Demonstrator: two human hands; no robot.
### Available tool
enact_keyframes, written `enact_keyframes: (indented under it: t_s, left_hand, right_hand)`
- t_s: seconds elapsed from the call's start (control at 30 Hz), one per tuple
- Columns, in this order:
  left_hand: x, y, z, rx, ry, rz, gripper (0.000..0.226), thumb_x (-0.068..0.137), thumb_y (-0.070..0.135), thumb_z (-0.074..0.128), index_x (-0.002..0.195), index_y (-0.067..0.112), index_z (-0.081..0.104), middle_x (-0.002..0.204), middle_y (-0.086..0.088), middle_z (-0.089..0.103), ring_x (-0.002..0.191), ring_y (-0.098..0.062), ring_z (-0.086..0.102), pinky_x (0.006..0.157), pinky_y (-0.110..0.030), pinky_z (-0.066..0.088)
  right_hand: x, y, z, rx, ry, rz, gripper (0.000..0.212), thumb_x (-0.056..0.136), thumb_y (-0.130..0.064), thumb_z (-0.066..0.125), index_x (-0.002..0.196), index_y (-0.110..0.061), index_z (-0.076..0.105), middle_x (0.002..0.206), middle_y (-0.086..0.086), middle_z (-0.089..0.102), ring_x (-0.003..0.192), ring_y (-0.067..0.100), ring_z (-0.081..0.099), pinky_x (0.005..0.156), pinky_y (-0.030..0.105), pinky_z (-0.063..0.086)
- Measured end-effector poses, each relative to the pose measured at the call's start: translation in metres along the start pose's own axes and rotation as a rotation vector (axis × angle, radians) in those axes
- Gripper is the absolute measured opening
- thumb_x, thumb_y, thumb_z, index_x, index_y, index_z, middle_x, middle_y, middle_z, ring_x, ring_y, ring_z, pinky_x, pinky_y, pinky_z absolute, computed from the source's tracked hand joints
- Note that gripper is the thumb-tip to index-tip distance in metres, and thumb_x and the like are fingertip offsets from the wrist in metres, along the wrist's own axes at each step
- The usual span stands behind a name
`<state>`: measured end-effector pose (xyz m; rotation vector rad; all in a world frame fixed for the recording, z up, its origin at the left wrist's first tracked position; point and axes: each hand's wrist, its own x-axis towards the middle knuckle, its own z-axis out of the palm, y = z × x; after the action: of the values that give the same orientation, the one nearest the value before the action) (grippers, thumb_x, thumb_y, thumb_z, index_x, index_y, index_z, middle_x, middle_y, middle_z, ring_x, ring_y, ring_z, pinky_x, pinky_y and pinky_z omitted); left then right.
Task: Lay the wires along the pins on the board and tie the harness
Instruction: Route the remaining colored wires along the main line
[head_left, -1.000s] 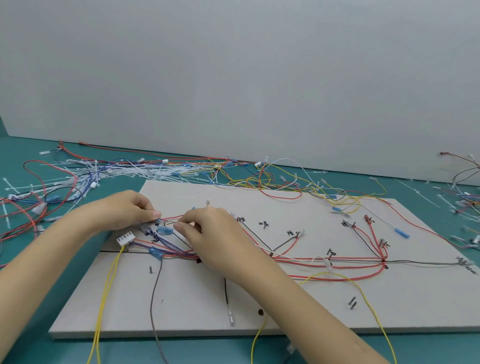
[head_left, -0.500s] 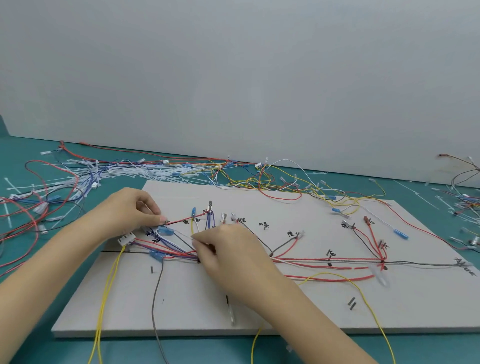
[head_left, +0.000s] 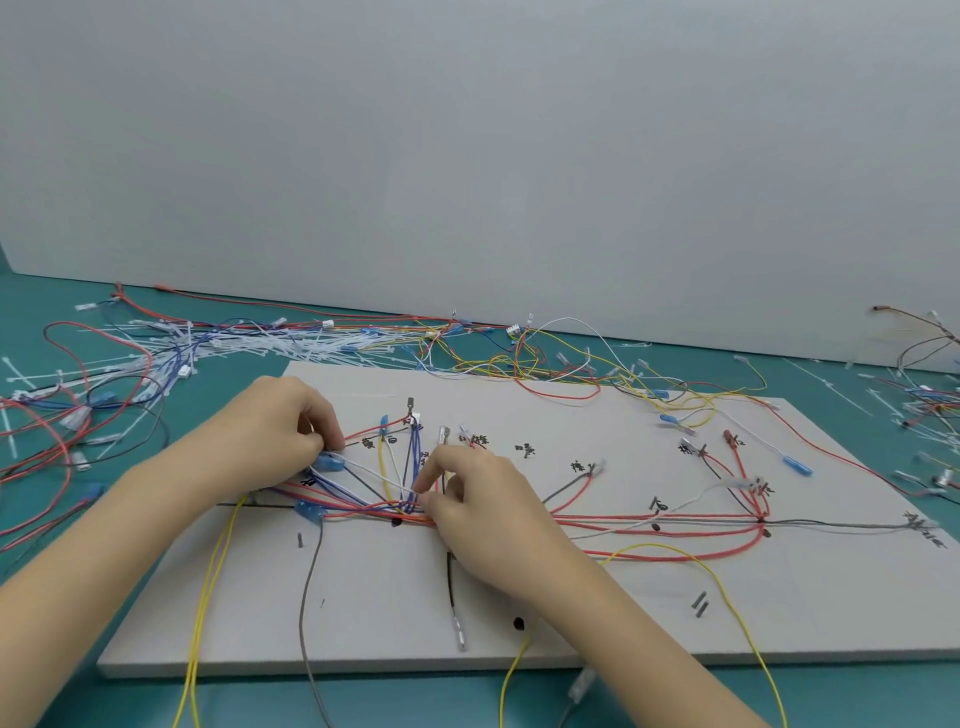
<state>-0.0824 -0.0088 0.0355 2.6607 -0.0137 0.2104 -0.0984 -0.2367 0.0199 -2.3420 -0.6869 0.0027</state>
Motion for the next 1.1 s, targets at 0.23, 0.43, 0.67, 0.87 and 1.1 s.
enact_keyframes:
  t_s: [0.23, 0.43, 0.67, 0.87, 1.1]
  left_hand:
    - [-0.004, 0.008, 0.007, 0.068, 0.092, 0.079, 0.018, 0.079, 0.014, 0.063, 0.075, 0.029, 0.072, 0.069, 0.016, 0.063, 0.071, -0.003, 0.059, 0.064, -0.024, 0.045]
    - [0.001, 0.011, 0.028, 0.198, 0.000, 0.153, 0.033, 0.094, 0.019, 0.054, 0.124, 0.029, 0.060, 0.108, 0.006, 0.057, 0.101, -0.017, 0.053, 0.082, -0.031, 0.042]
    - [0.008, 0.014, 0.043, 0.256, -0.042, 0.196, 0.056, 0.093, 0.002, 0.039, 0.144, 0.027, 0.041, 0.121, -0.001, 0.047, 0.108, -0.024, 0.045, 0.094, -0.041, 0.040]
    - [0.006, 0.020, 0.046, 0.048, 0.128, 0.258, 0.033, 0.090, 0.007, 0.055, 0.118, 0.024, 0.053, 0.111, 0.003, 0.053, 0.088, -0.018, 0.059, 0.079, -0.035, 0.048]
    - [0.030, 0.026, 0.046, -0.063, 0.143, 0.143, 0.022, 0.089, 0.024, 0.067, 0.110, 0.018, 0.065, 0.090, 0.005, 0.061, 0.071, -0.010, 0.056, 0.077, -0.033, 0.048]
  right_hand:
    - [-0.003, 0.003, -0.003, 0.021, 0.011, 0.033, 0.016, 0.089, -0.017, 0.055, 0.090, -0.024, 0.069, 0.067, -0.011, 0.045, 0.061, 0.005, 0.043, 0.060, 0.015, 0.033]
    - [-0.003, 0.003, -0.004, 0.054, -0.001, 0.039, 0.021, 0.089, -0.016, 0.055, 0.096, -0.023, 0.074, 0.061, -0.013, 0.047, 0.057, 0.003, 0.043, 0.053, 0.013, 0.030]
    - [-0.004, 0.005, -0.003, 0.093, -0.022, 0.045, 0.021, 0.089, -0.016, 0.056, 0.097, -0.023, 0.074, 0.062, -0.010, 0.052, 0.060, 0.007, 0.047, 0.055, 0.014, 0.033]
    - [-0.005, 0.004, -0.003, 0.110, -0.034, 0.063, 0.022, 0.089, -0.014, 0.056, 0.098, -0.022, 0.074, 0.062, -0.009, 0.054, 0.068, 0.016, 0.057, 0.063, 0.025, 0.041]
    - [-0.005, 0.005, -0.004, 0.103, -0.028, 0.074, 0.021, 0.090, -0.017, 0.056, 0.098, -0.024, 0.074, 0.066, -0.005, 0.057, 0.068, 0.016, 0.056, 0.064, 0.027, 0.041]
